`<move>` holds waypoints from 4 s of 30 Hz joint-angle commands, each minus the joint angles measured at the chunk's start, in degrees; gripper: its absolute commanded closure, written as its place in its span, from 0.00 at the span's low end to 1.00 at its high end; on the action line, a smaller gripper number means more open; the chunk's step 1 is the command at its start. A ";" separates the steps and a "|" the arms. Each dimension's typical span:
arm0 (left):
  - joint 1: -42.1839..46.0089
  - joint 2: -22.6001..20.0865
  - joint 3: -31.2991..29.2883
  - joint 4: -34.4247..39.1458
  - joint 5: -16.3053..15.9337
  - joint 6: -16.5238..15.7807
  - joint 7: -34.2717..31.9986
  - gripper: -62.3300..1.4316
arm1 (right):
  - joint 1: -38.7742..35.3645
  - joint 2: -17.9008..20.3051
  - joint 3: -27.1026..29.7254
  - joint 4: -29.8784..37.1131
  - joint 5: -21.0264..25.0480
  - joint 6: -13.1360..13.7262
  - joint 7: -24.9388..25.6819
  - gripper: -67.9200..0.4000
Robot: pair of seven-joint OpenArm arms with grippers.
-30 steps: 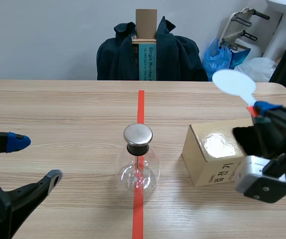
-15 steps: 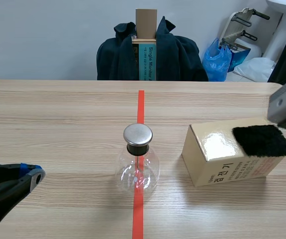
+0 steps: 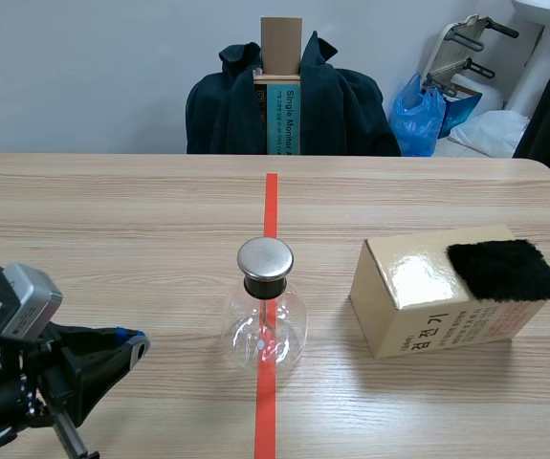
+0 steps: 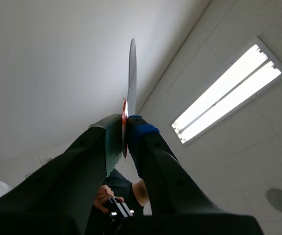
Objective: Do the electroscope experiment.
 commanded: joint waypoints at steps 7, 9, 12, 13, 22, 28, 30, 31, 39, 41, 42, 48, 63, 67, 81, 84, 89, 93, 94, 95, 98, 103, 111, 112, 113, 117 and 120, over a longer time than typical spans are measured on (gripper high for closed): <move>-8.20 2.21 7.04 -6.82 0.11 -0.11 -3.28 0.93 | 1.36 0.13 0.52 0.96 1.36 -3.30 1.53 0.98; -9.84 2.84 8.85 -8.72 0.66 -0.09 -4.31 0.93 | 1.66 0.13 0.52 0.96 1.99 -3.30 2.03 0.98; -11.69 3.98 10.71 -10.91 0.72 -0.09 -4.81 0.93 | 2.60 0.13 0.50 0.98 3.32 -3.30 3.67 0.98; -12.17 4.28 11.15 -11.54 0.72 -0.11 -4.85 0.93 | 2.97 0.00 0.46 0.98 3.89 -2.99 3.82 0.98; -13.18 5.25 13.29 -12.74 0.74 -0.13 -7.41 0.93 | 11.87 -0.02 -3.23 0.96 8.31 18.38 1.46 0.98; -13.18 5.53 13.29 -12.74 0.76 -0.11 -7.32 0.93 | 14.99 0.00 -12.68 -0.94 4.74 27.36 -2.38 0.98; -13.18 5.53 13.29 -12.74 0.74 -0.09 -7.30 0.93 | 15.26 -0.02 -16.37 -2.32 2.08 27.52 -3.28 0.98; -13.18 5.53 13.29 -12.74 0.74 -0.09 -7.19 0.93 | 15.26 -0.02 -18.05 -3.02 1.01 27.52 -3.32 0.98; -13.18 5.53 13.29 -12.74 0.72 -0.09 -6.91 0.93 | 15.23 0.00 -26.93 -9.14 -3.80 27.47 -3.78 0.98; -13.18 5.53 13.29 -12.74 0.72 -0.09 -6.91 0.93 | 15.23 0.00 -28.20 -10.64 -4.46 27.47 -3.96 0.98; -13.18 5.53 13.29 -12.74 0.72 -0.09 -6.91 0.93 | 15.23 0.00 -28.76 -11.41 -4.92 27.47 -4.13 0.98; -13.18 5.53 13.29 -12.74 0.74 -0.09 -6.95 0.93 | 15.08 0.00 -30.99 -15.76 -6.97 27.21 -4.07 0.98; -13.18 5.53 13.29 -12.74 1.75 -0.96 -7.87 0.93 | 12.76 0.00 -31.15 -20.81 -8.02 21.40 1.44 0.98; -13.18 5.53 13.29 -12.74 2.45 -1.18 -7.85 0.93 | 11.96 0.00 -31.15 -20.92 -8.04 21.40 1.99 0.98; -13.18 5.53 13.29 -12.74 2.45 -1.18 -7.80 0.93 | 12.22 -0.02 -31.15 -21.29 -10.67 21.40 6.10 0.98; -13.18 5.53 13.29 -12.74 2.45 -1.18 -7.80 0.93 | 12.15 -0.04 -31.15 -21.29 -11.43 21.38 7.87 0.98; -13.18 5.53 13.29 -12.74 2.43 -1.18 -7.80 0.93 | 11.89 -0.33 -31.15 -21.29 -13.84 19.69 10.27 0.98; -13.18 5.53 13.27 -12.74 2.43 -1.18 -7.80 0.93 | 11.56 -0.33 -31.17 -21.49 -14.75 19.69 11.54 0.98; -13.18 5.53 13.27 -12.74 2.43 -1.18 -7.80 0.93 | 11.56 -0.31 -31.17 -21.49 -14.97 19.69 11.93 0.98; -13.18 5.53 13.27 -12.74 2.43 -1.18 -7.78 0.93 | 11.54 -0.31 -31.17 -21.53 -15.21 19.71 12.11 0.98; -13.18 5.53 13.27 -12.74 2.43 -1.18 -7.78 0.93 | 11.21 -0.31 -31.15 -21.75 -15.89 19.61 12.72 0.98; -13.18 5.53 13.27 -12.74 2.43 -1.18 -7.78 0.93 | 10.75 -0.31 -31.17 -21.92 -17.25 18.64 12.94 0.98; -13.16 5.53 13.22 -12.74 2.43 -1.16 -7.76 0.93 | 9.99 -0.31 -31.15 -21.99 -18.99 16.46 13.38 0.98; -13.16 5.53 13.22 -12.74 2.43 -1.16 -7.76 0.93 | 9.99 -0.31 -31.15 -21.99 -18.99 16.46 13.38 0.98; -13.16 5.53 13.22 -12.74 2.43 -1.16 -7.76 0.93 | 9.99 -0.31 -31.15 -21.99 -18.99 16.46 13.38 0.98; -13.16 5.53 13.22 -12.74 2.43 -1.16 -7.76 0.93 | 9.99 -0.31 -31.15 -21.99 -18.99 16.46 13.29 0.98; -13.16 5.53 13.22 -12.74 2.43 -1.16 -7.76 0.93 | 10.01 -0.33 -31.15 -22.23 -18.99 16.22 12.15 0.98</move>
